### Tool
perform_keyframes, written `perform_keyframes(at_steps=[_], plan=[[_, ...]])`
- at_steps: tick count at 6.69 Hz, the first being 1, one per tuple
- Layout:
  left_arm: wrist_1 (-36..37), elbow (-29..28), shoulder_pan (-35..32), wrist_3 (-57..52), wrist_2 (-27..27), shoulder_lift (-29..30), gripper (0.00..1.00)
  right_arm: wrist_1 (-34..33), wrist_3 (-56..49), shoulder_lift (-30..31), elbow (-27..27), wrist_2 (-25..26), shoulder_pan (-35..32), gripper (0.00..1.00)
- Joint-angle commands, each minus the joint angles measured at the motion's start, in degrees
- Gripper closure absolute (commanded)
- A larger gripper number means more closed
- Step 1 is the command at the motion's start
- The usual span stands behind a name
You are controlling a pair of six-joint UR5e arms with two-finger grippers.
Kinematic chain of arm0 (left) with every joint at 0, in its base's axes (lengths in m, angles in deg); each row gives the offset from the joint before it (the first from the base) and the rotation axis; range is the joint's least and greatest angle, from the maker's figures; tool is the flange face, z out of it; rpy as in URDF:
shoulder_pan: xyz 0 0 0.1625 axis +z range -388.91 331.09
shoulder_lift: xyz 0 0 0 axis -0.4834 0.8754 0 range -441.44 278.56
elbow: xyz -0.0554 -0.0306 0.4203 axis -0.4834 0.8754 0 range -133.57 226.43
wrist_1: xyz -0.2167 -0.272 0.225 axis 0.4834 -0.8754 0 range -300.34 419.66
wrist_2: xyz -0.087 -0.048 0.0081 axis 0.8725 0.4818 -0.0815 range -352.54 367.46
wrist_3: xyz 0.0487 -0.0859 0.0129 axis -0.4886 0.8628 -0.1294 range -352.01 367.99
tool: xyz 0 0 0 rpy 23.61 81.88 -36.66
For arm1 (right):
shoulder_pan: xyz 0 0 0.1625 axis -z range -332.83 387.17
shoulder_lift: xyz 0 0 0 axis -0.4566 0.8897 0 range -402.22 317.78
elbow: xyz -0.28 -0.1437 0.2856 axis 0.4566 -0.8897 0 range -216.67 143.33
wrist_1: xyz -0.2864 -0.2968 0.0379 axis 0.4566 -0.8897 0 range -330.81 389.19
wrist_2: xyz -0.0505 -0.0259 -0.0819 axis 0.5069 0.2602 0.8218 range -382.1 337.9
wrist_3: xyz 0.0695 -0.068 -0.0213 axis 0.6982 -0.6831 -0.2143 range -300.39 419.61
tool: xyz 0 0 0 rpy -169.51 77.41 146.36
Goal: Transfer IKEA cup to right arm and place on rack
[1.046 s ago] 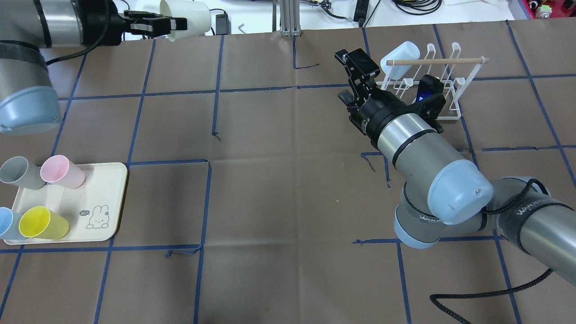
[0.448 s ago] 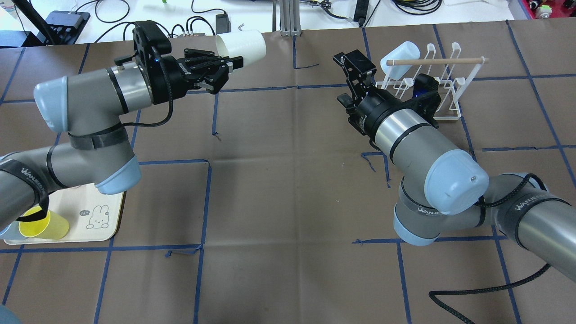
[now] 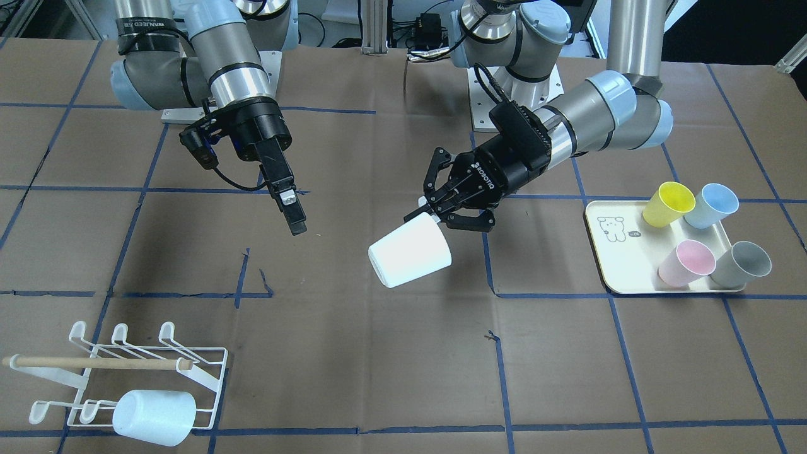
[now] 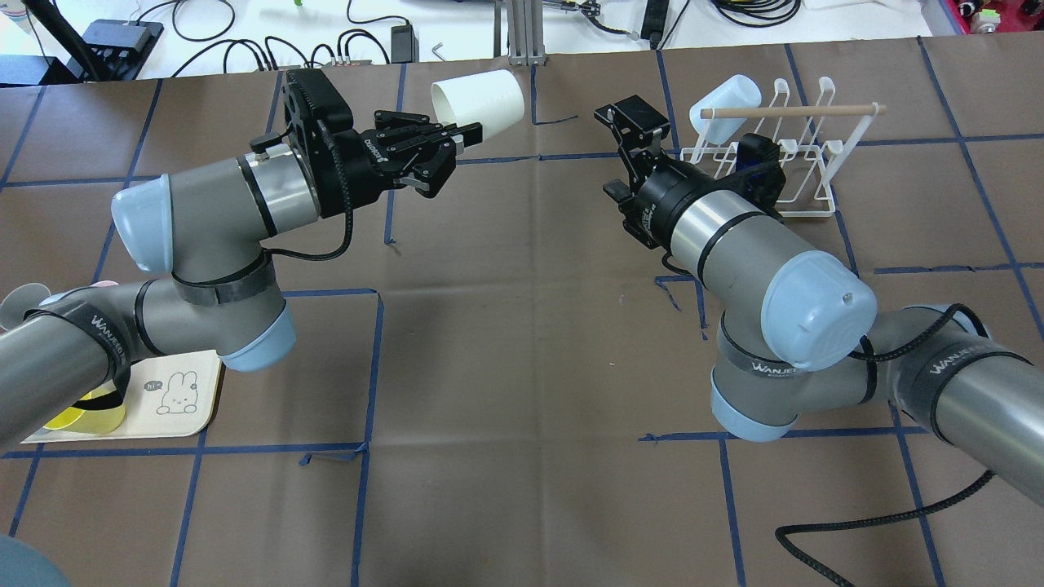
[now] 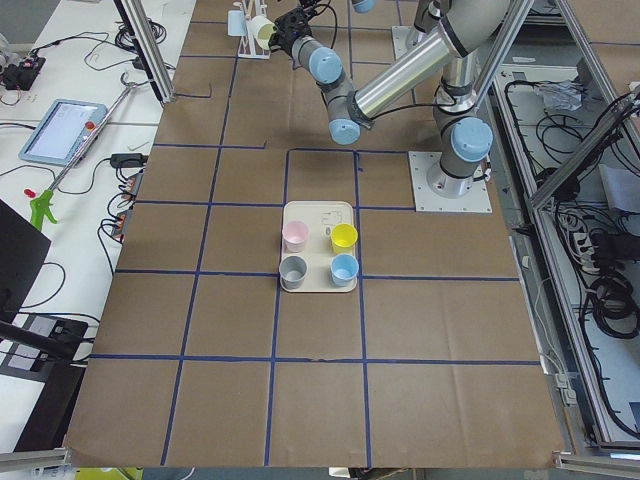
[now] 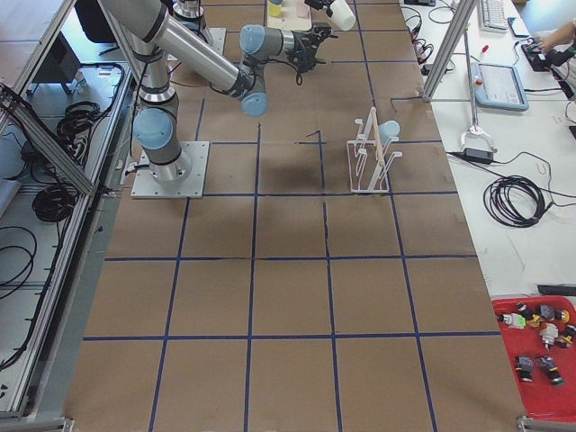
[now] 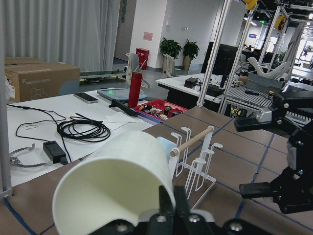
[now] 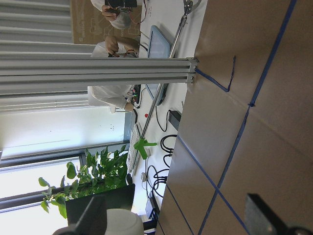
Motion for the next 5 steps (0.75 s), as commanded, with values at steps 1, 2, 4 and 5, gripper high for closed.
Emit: perform_keyframes(at_steps=[1,2,4,5], plan=[[0.33,0.14,-1.24,0.18,-0.67,0.40,0.89,2.69,6.01,0.04,-3.17,0.01,-2.16,0.00],[0.33,0.05,-1.24,0.36,-0.67,0.40,0.89,5.84,7.71,0.30,-4.23,0.45,-4.00,0.00],[0.77,0.14,-1.24,0.54,-0.67,0.49,0.89,6.65,8.08,-0.13,-6.34,0.54,-4.89,0.00],[0.77,0.14,-1.24,0.54,-0.67,0.49,0.89,8.49,8.08,-0.40,-7.48,0.37,-4.89,0.00]])
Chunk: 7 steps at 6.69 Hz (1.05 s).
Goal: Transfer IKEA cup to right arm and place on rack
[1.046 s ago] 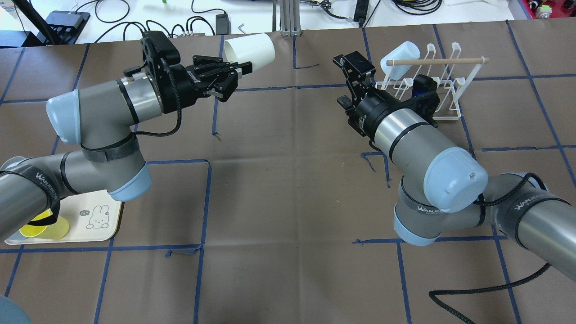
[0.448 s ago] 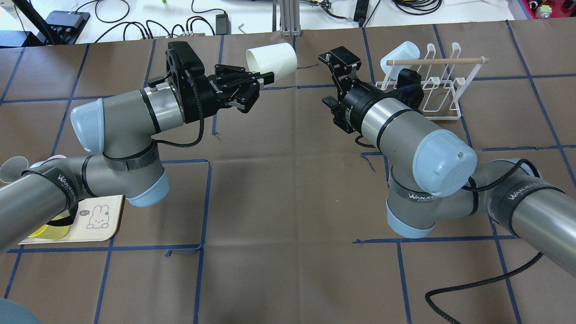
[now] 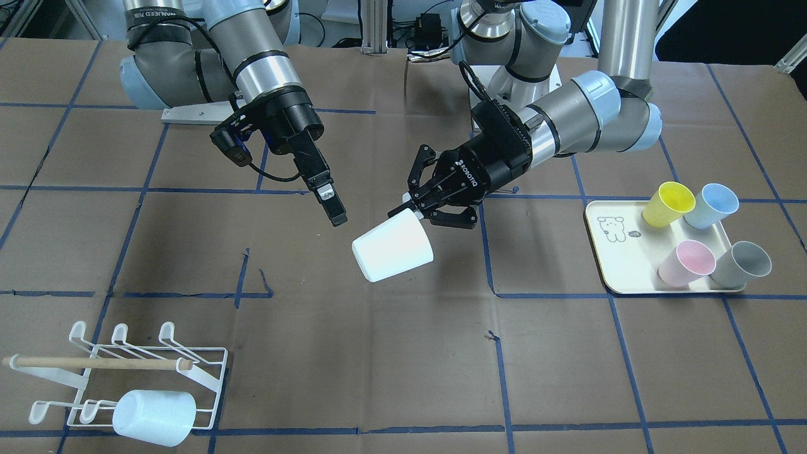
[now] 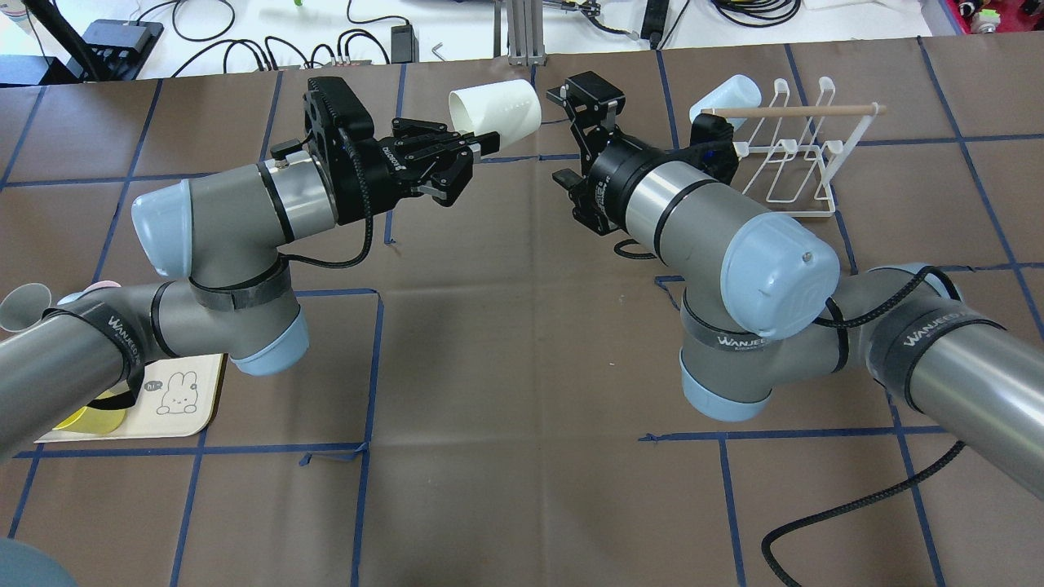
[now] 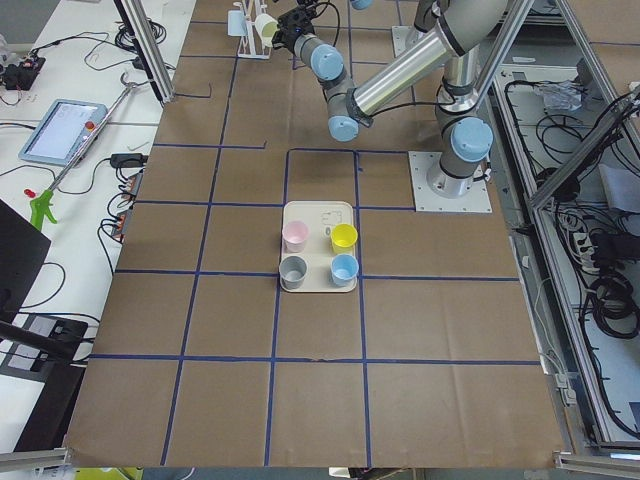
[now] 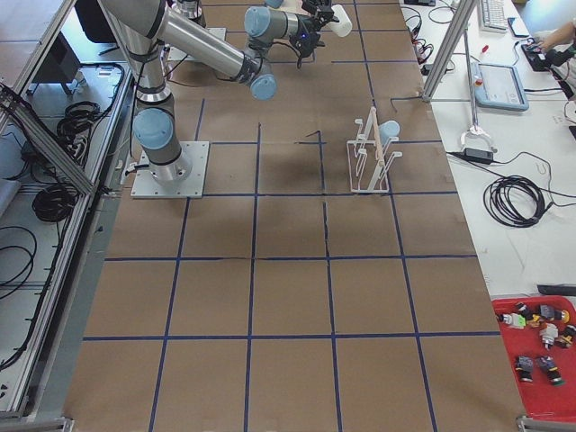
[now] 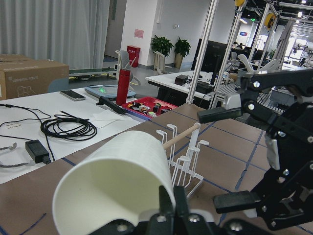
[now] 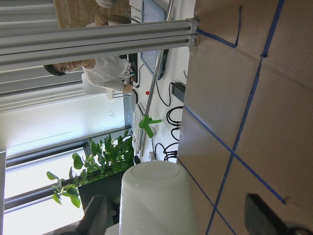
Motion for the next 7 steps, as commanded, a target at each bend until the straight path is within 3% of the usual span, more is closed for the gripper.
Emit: perform_keyframes(at_steps=[1,7], plan=[[0.08,0.09,-0.01,0.02,0.00,0.02,0.88,1.96,0.90,-1.32,-2.64,0.06,-1.13,0.00],[0.08,0.09,-0.01,0.63,0.00,0.02,0.87,5.22,1.79,-8.35,-10.37,0.15,-2.98,0.00]])
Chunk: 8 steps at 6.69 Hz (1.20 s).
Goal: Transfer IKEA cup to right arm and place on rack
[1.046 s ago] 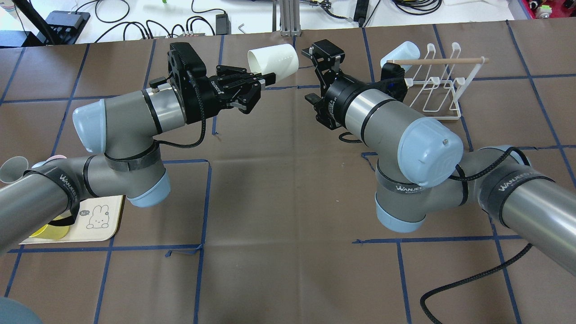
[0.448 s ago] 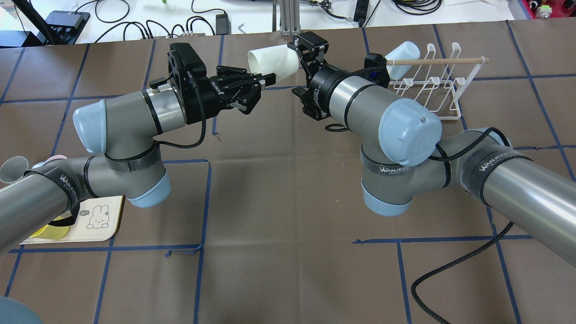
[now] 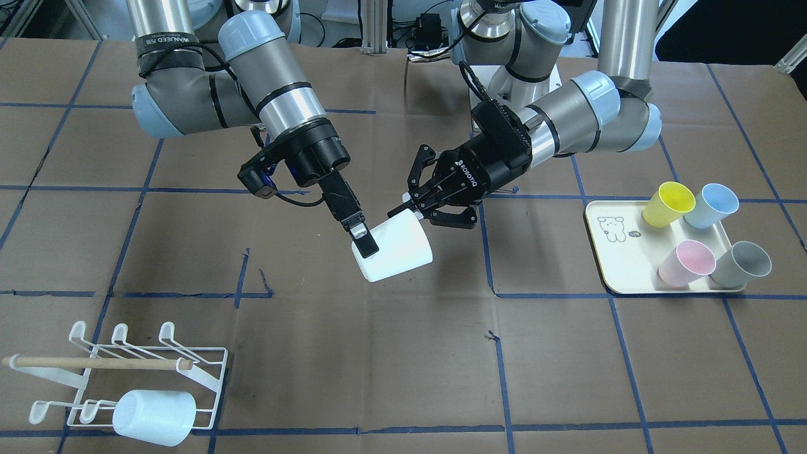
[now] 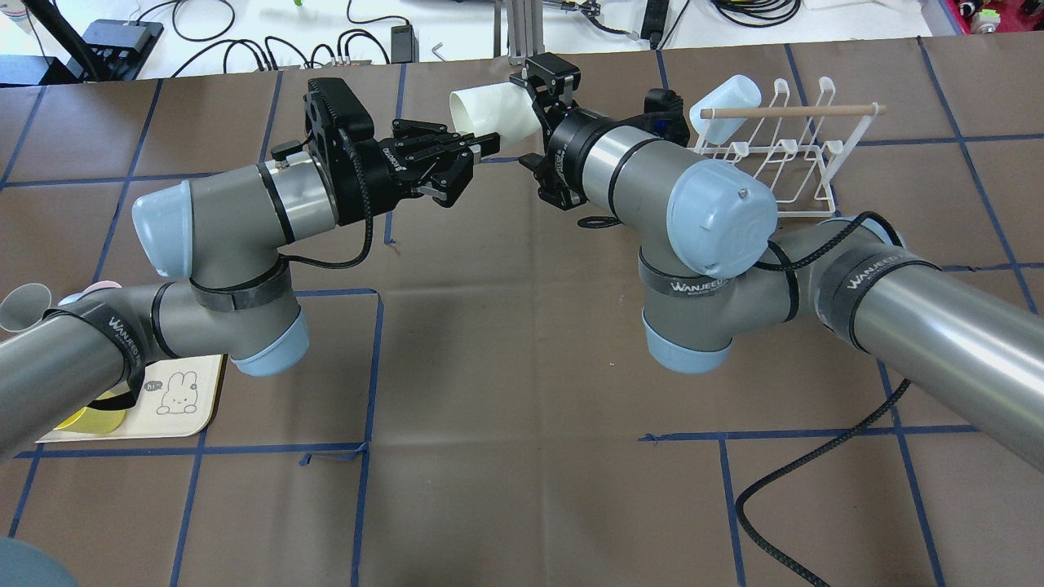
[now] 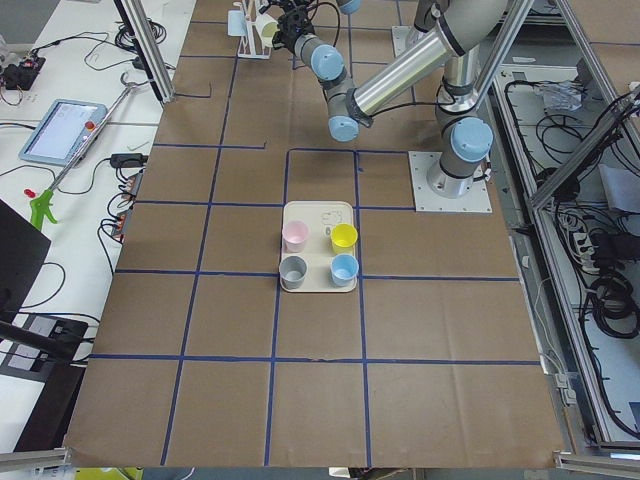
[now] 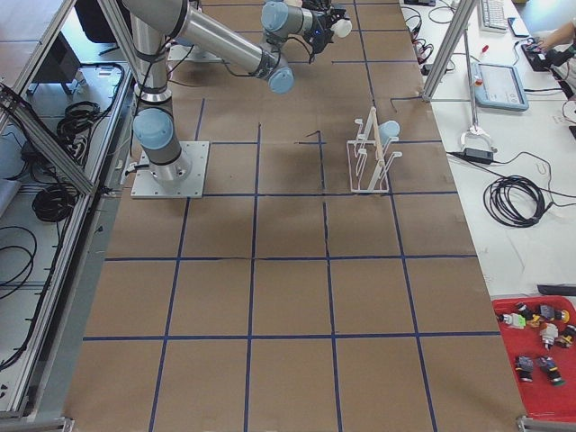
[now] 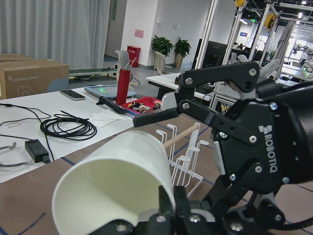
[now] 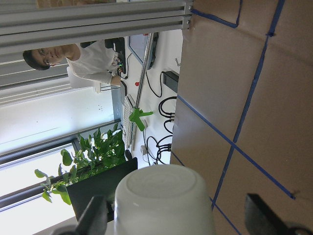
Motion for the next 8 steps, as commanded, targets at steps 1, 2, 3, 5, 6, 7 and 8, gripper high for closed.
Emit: perform_keyframes(at_steps=[1,2,3,5,6,7,8], plan=[[0.00,0.00,0.00,0.28,0.00,0.00,0.87,0.99,0.07,-1.86,-3.04,0.06,-0.62,0.00],[0.00,0.00,0.00,0.28,0.00,0.00,0.87,0.99,0.07,-2.04,-3.23,-0.02,-0.62,0.00],[0.00,0.00,0.00,0.28,0.00,0.00,0.87,0.99,-0.02,-2.05,-3.32,-0.02,-0.79,0.00],[0.00,0.00,0.00,0.28,0.00,0.00,0.87,1.08,-0.02,-2.05,-3.23,0.06,-0.79,0.10],[0.00,0.00,0.00,0.28,0.00,0.00,0.87,1.17,-0.02,-2.05,-3.23,-0.11,-0.79,0.19],[0.00,0.00,0.00,0.28,0.00,0.00,0.86,1.17,-0.10,-2.05,-3.23,-0.37,-0.79,0.27],[0.00,0.00,0.00,0.28,0.00,0.00,0.84,1.17,-0.19,-1.96,-3.23,-0.46,-0.88,0.34]])
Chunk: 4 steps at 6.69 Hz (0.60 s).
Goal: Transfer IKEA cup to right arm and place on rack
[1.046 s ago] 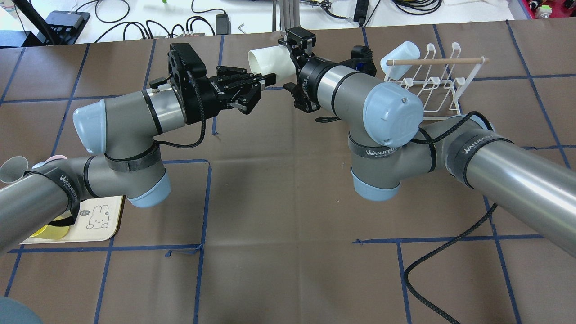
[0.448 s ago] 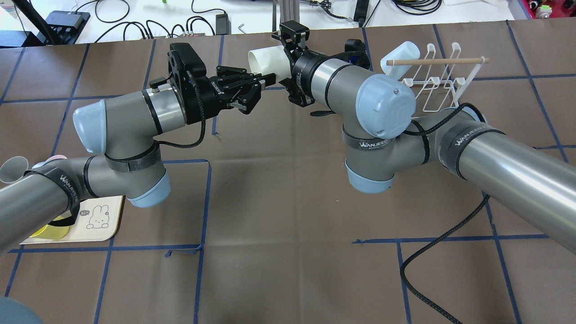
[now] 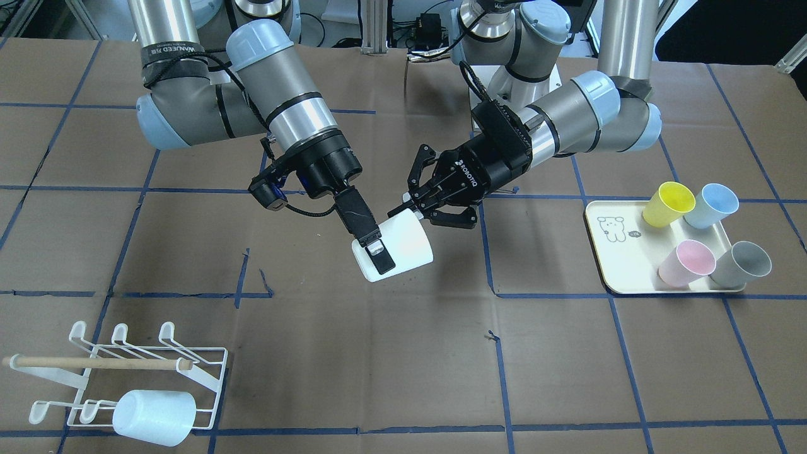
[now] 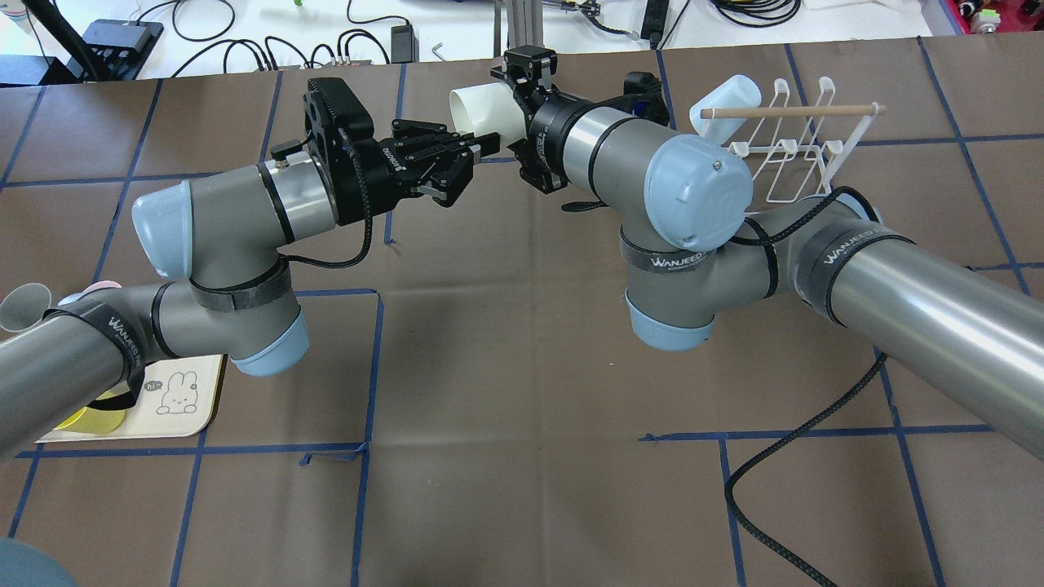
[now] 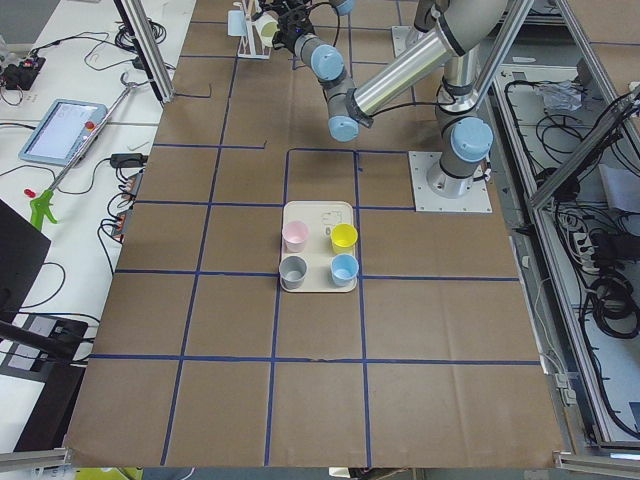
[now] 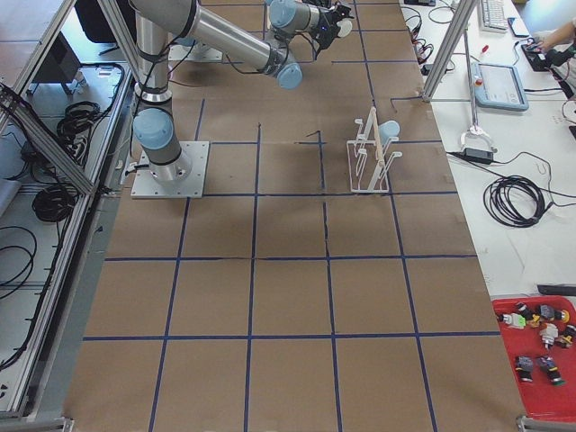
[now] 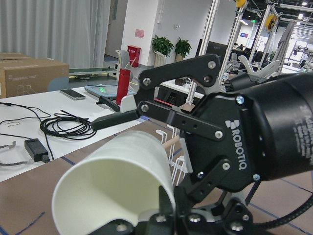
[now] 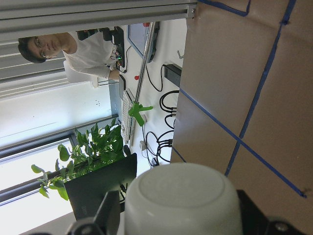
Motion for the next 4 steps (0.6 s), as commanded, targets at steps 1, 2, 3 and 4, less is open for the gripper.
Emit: perform_keyframes(at_steps=[1,2,3,4], plan=[[0.08,-0.17,-0.01,-0.09,0.00,0.00,0.79,0.00,-0.79,-0.01,0.26,-0.26,-0.33,0.48],[0.16,-0.17,0.08,0.00,0.00,-0.08,0.64,0.00,-0.79,0.08,0.26,-0.27,-0.34,0.57],[0.16,-0.26,0.08,1.13,0.00,-0.26,0.46,0.09,-0.79,0.17,0.26,-0.27,-0.34,0.59],[0.51,-0.43,0.17,3.14,0.00,-0.35,0.29,0.00,-0.71,0.17,0.35,-0.35,-0.51,0.59]])
